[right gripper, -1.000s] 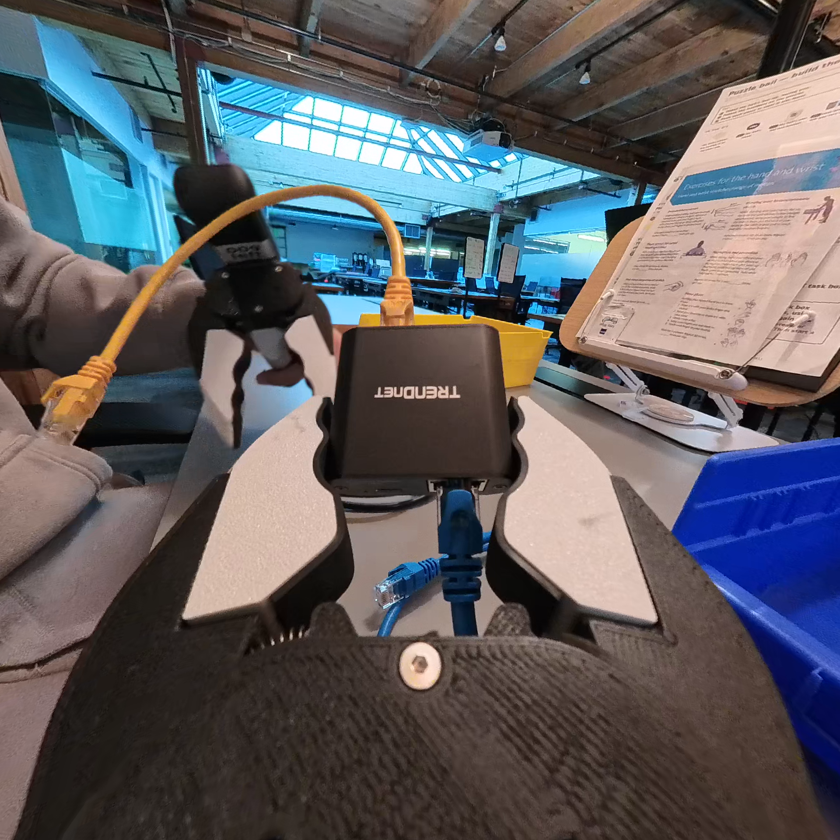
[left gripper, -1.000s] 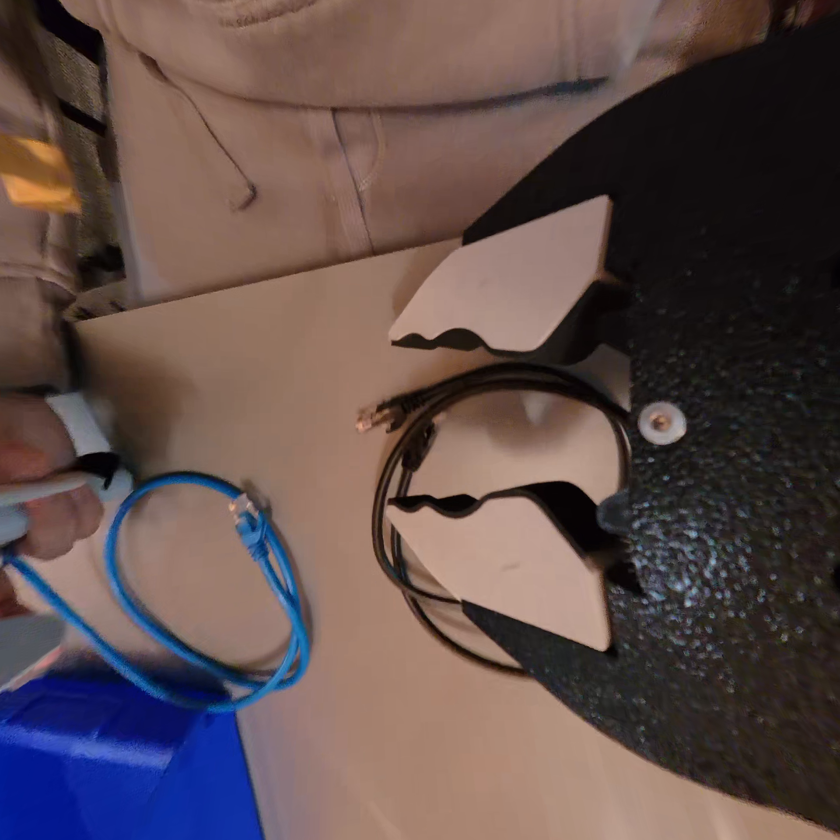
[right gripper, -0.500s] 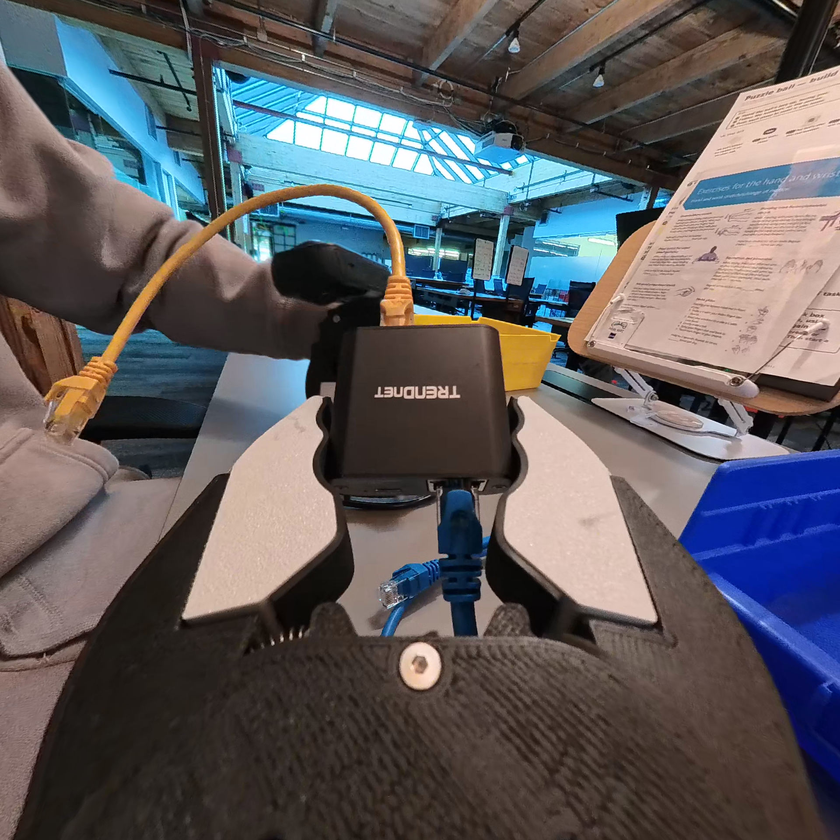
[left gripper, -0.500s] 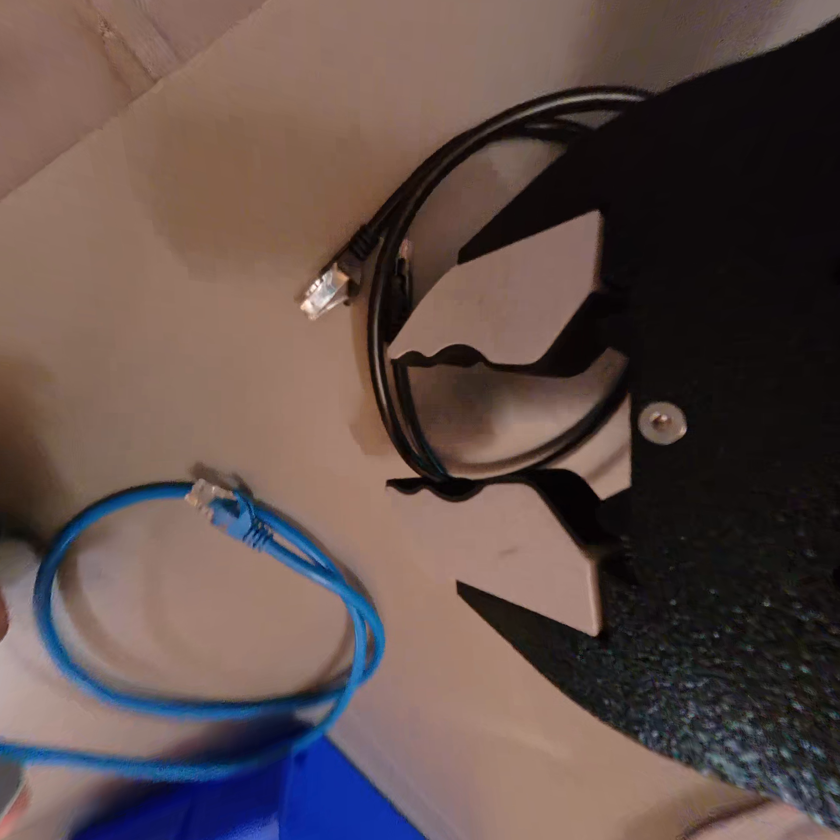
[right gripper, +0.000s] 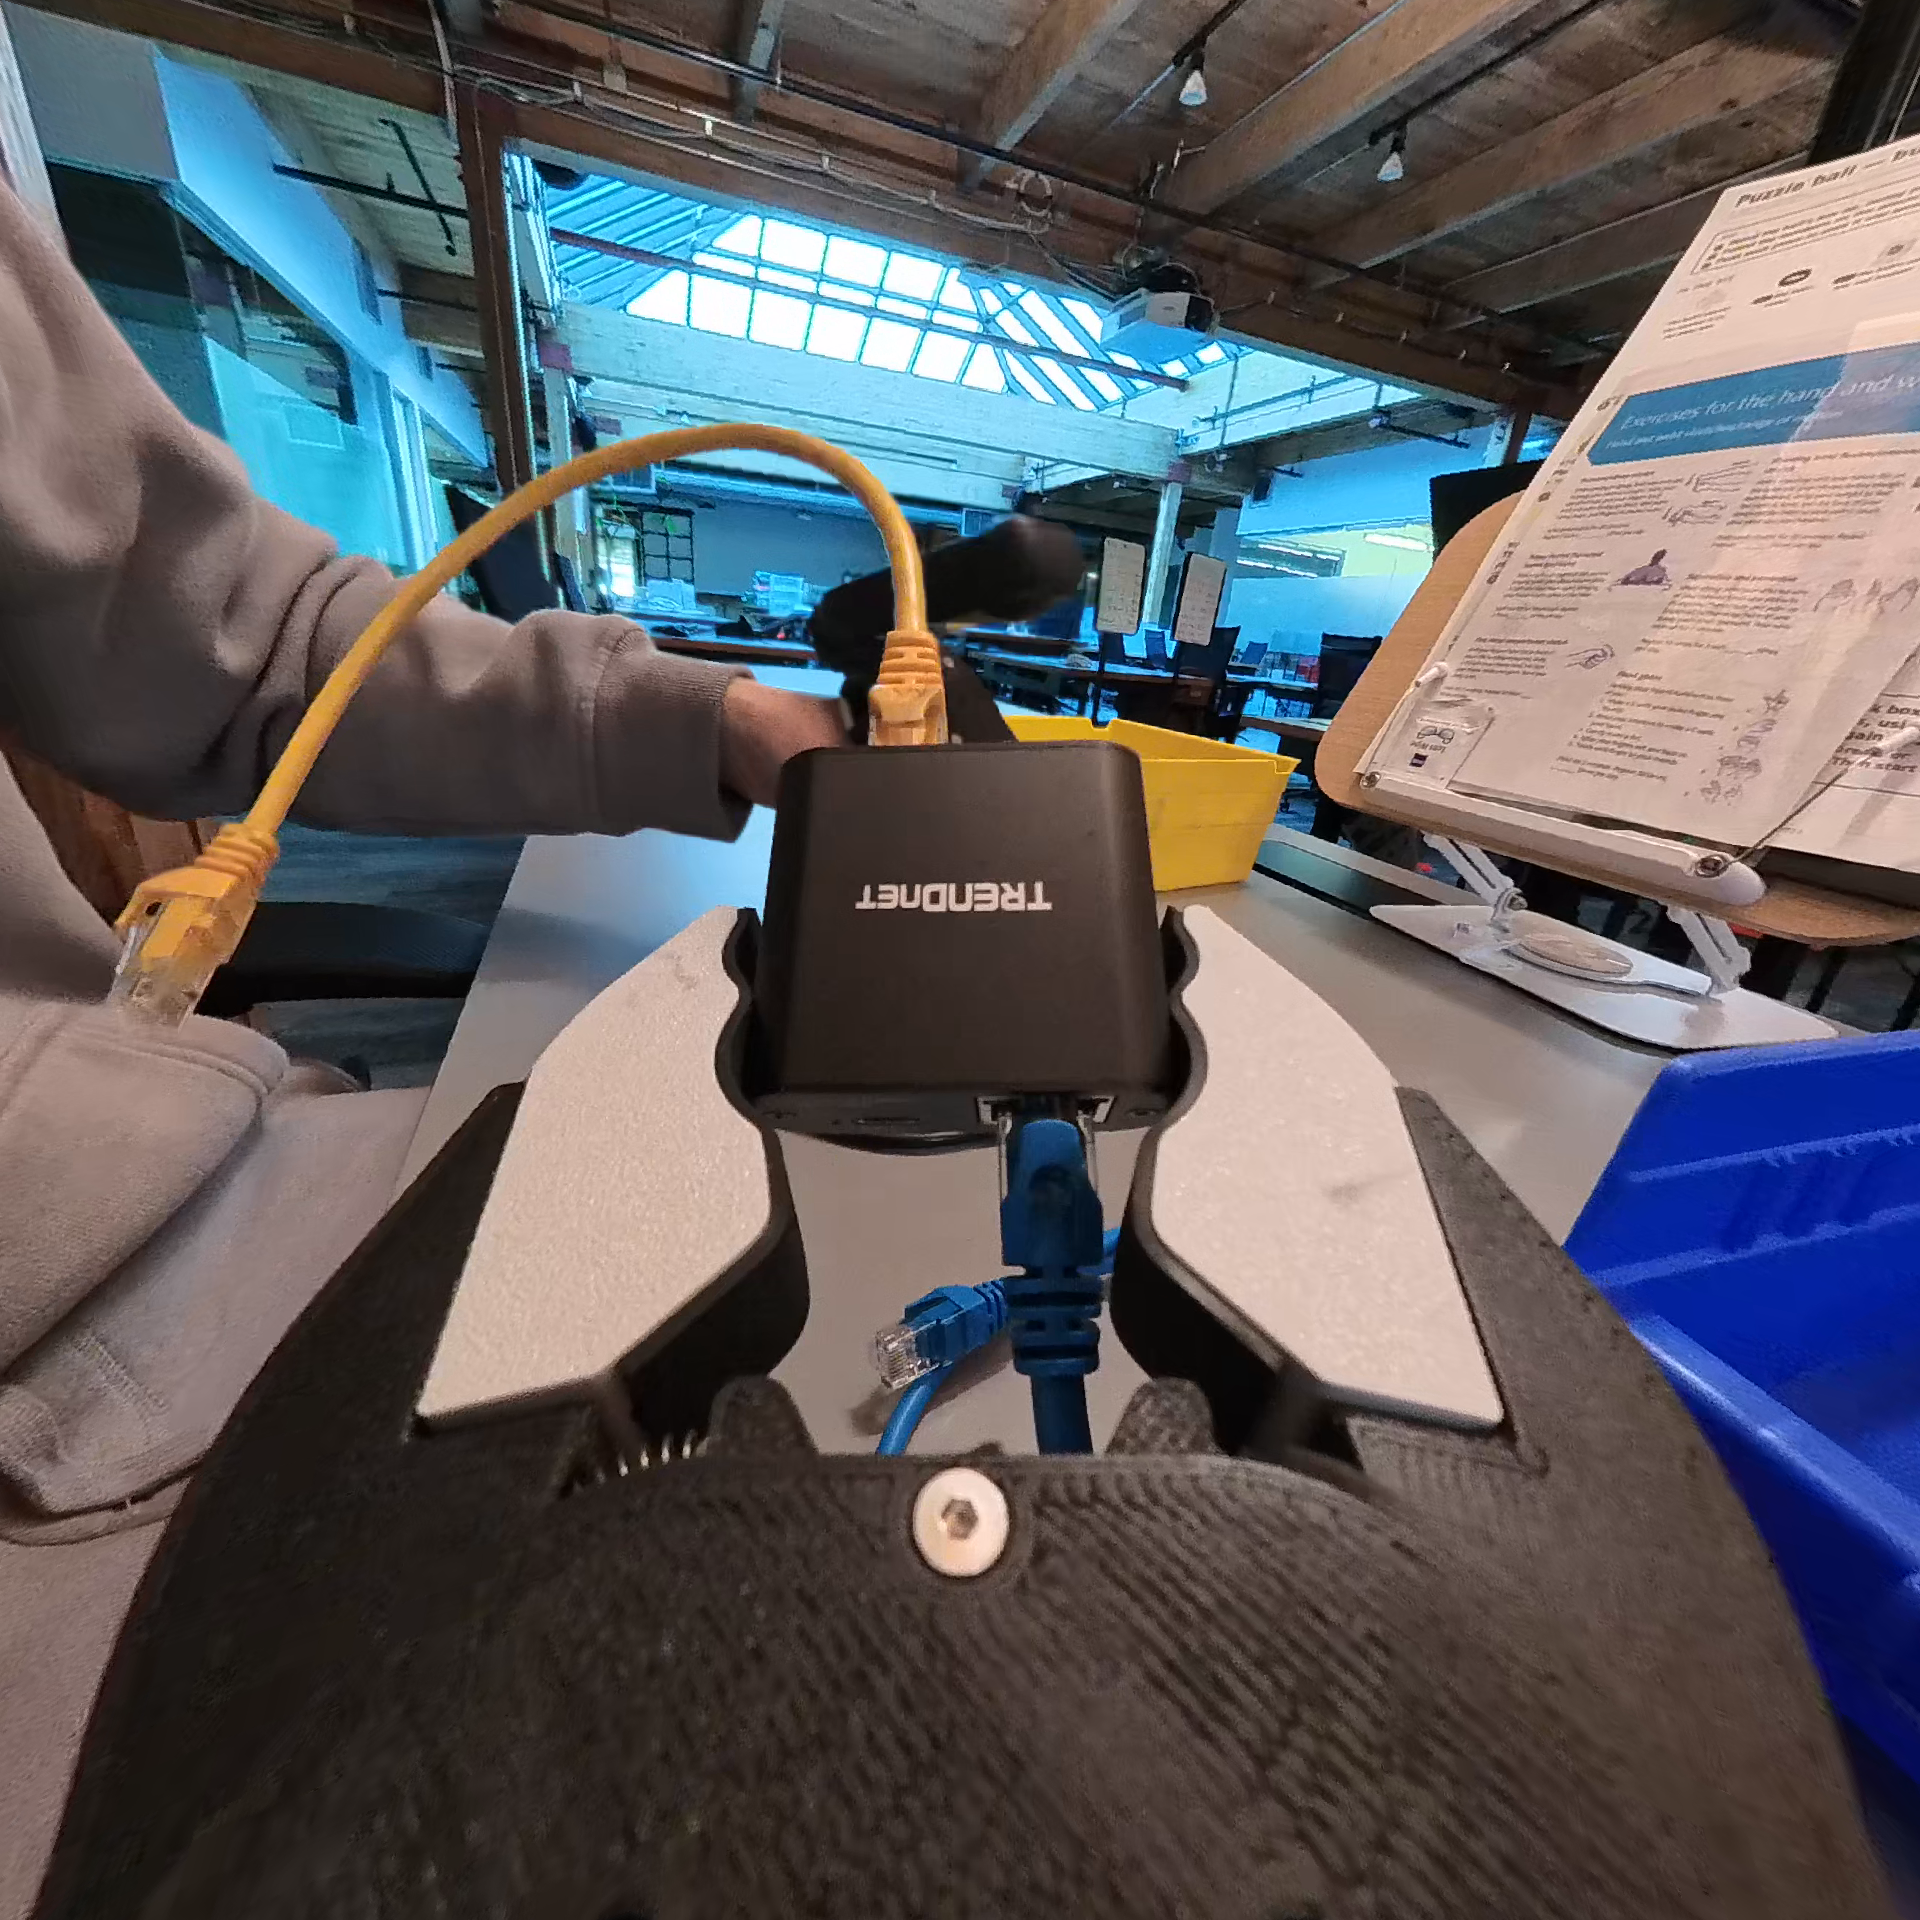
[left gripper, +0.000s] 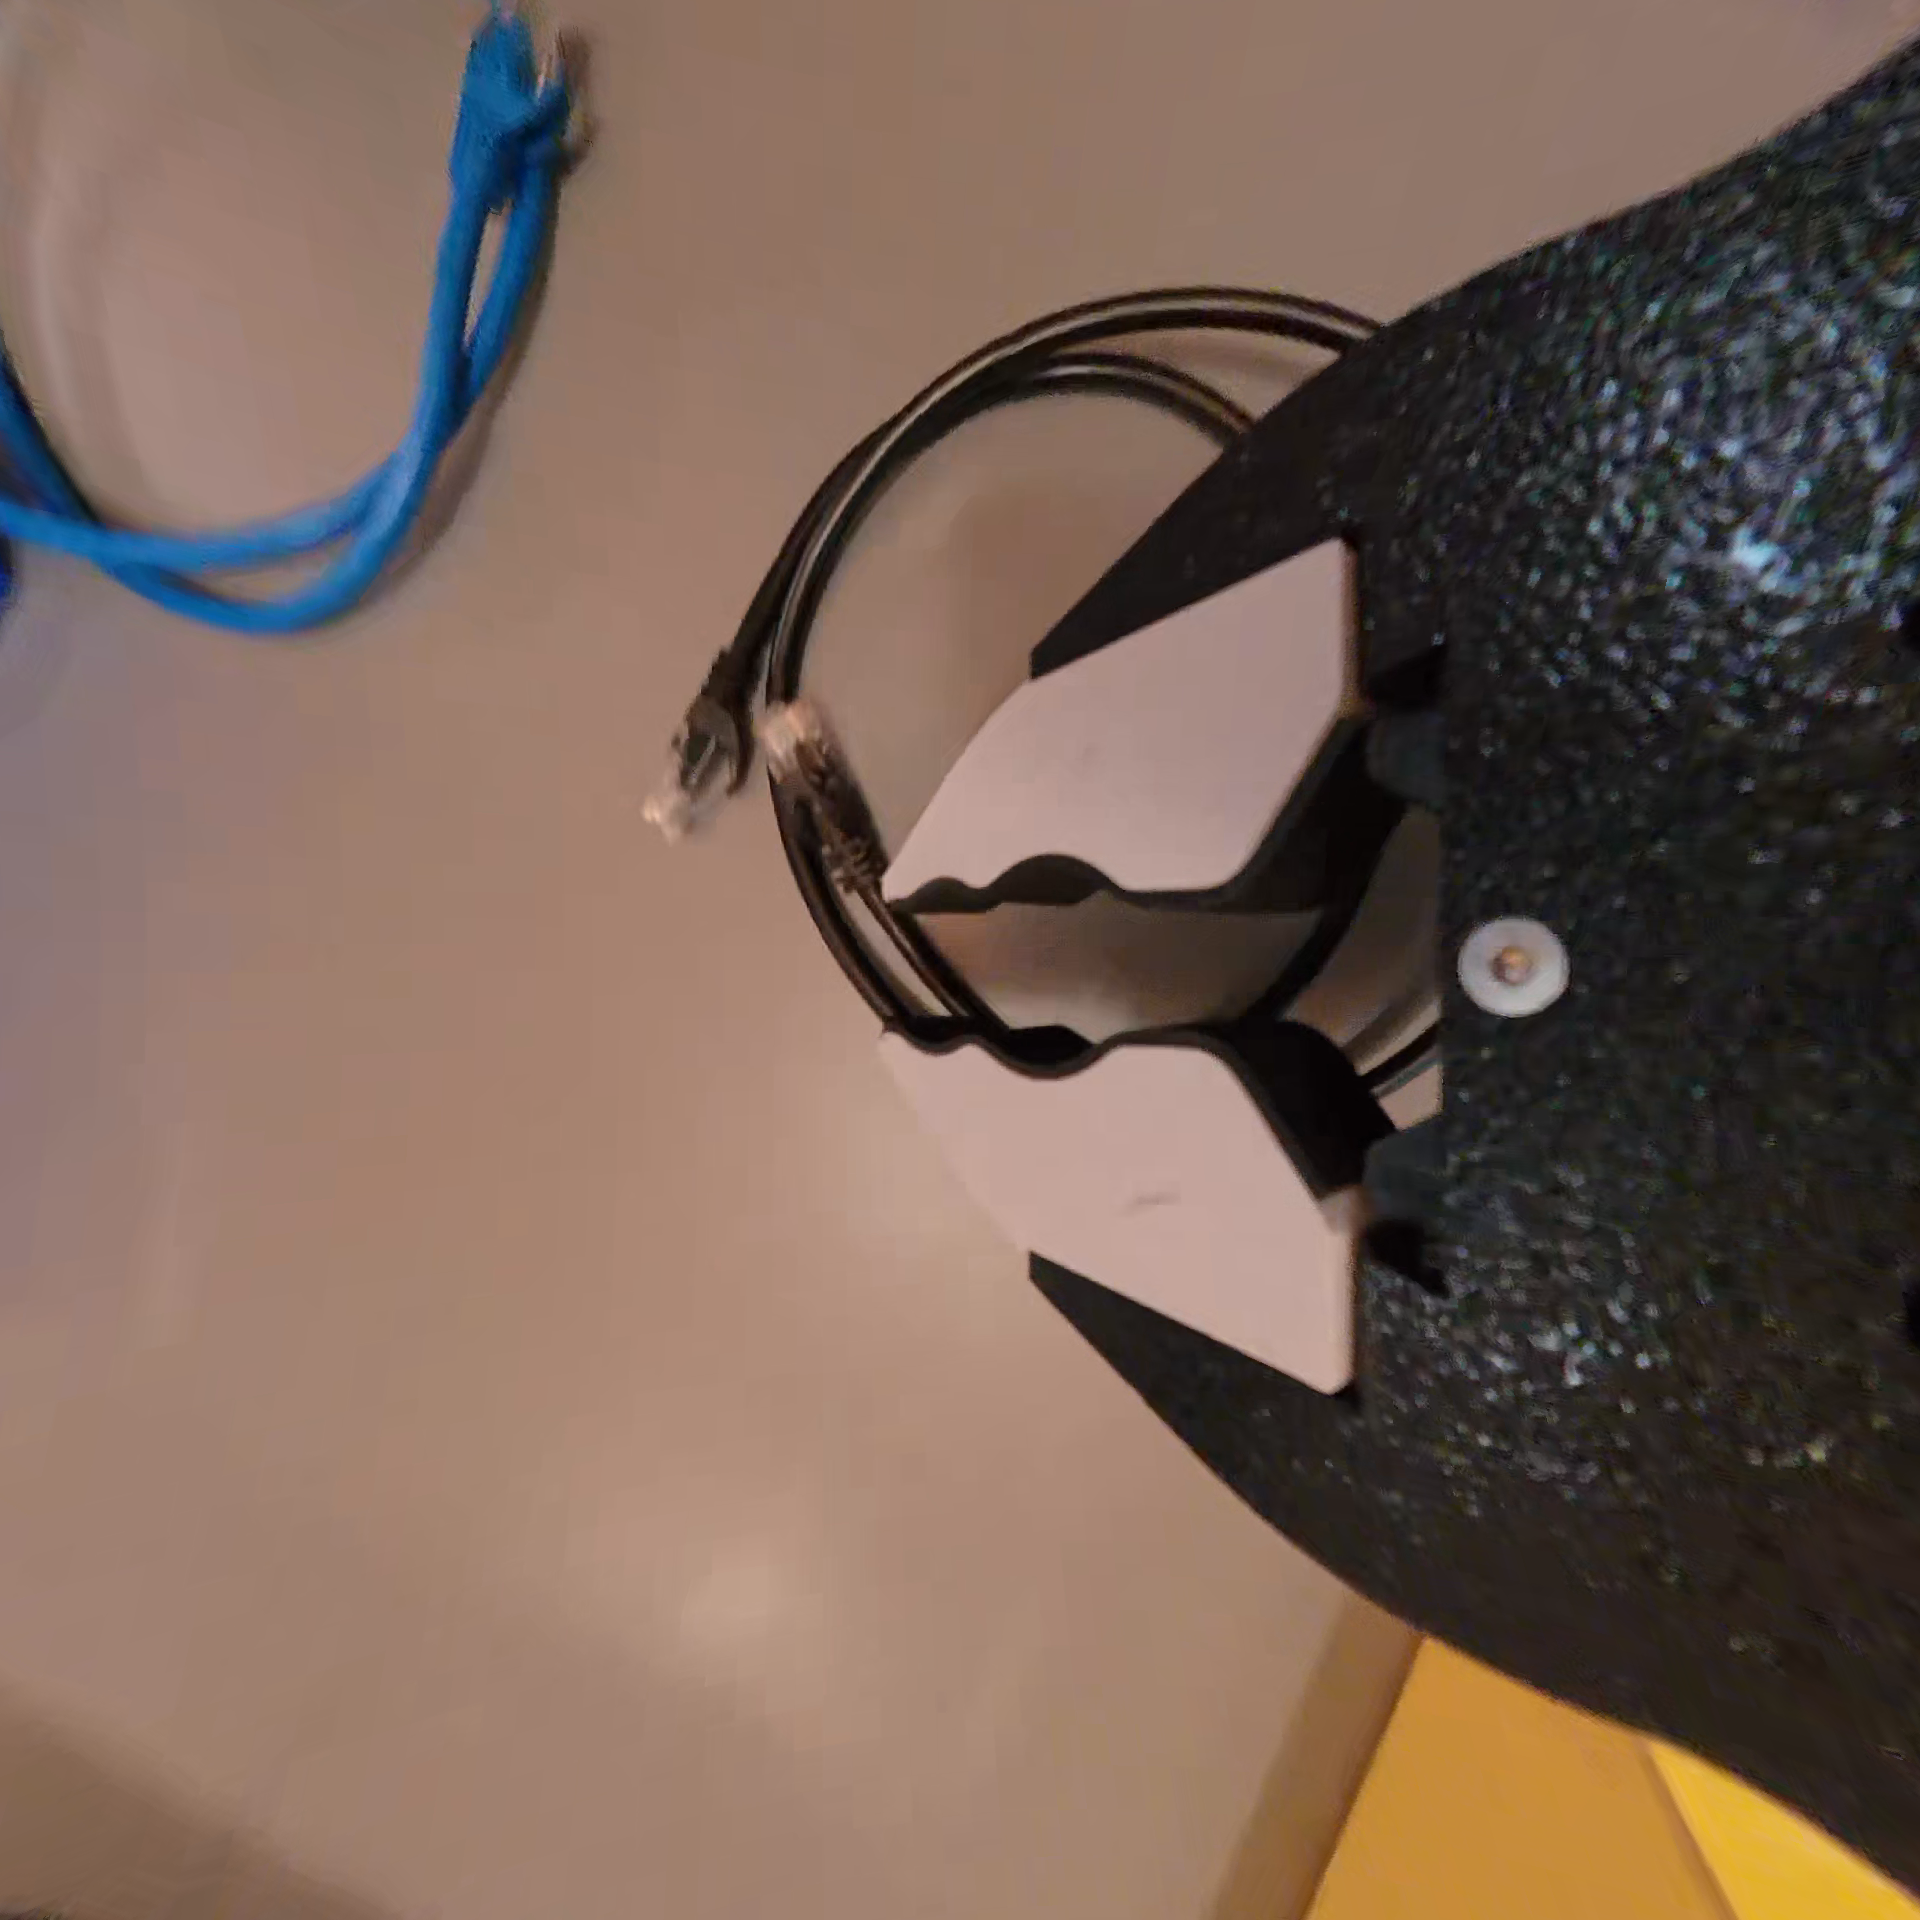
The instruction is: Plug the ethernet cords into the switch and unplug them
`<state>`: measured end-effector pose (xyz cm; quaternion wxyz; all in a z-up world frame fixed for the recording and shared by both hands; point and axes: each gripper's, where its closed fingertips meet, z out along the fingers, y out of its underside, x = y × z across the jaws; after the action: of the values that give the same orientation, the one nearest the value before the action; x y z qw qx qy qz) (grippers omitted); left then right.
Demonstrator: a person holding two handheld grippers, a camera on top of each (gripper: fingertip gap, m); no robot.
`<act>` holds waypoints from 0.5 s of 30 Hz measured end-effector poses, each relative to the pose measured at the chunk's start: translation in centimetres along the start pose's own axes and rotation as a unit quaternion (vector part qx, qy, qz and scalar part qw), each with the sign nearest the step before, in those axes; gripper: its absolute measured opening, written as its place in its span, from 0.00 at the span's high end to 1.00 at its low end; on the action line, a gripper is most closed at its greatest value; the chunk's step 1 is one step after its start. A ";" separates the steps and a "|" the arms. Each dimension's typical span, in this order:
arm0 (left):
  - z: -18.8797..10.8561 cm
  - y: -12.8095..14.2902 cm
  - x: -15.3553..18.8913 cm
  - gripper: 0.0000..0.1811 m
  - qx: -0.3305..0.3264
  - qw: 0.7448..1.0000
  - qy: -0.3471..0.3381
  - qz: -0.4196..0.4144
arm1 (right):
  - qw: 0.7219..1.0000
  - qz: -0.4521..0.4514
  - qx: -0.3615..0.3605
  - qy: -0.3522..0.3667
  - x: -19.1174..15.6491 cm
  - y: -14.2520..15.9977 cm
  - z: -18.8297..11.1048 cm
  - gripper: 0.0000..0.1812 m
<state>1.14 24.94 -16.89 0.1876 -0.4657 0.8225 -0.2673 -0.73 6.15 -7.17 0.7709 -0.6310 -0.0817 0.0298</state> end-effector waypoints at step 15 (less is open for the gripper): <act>2.2 0.7 2.3 0.91 0.017 0.944 0.191 0.270 | 1.000 -0.008 -0.017 -0.003 -0.3 0.4 0.3 0.60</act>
<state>0.71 22.68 -19.20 0.1000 -0.1633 0.9331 -0.3044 -1.01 6.52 -7.53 0.7602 -0.6430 -0.0898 0.0242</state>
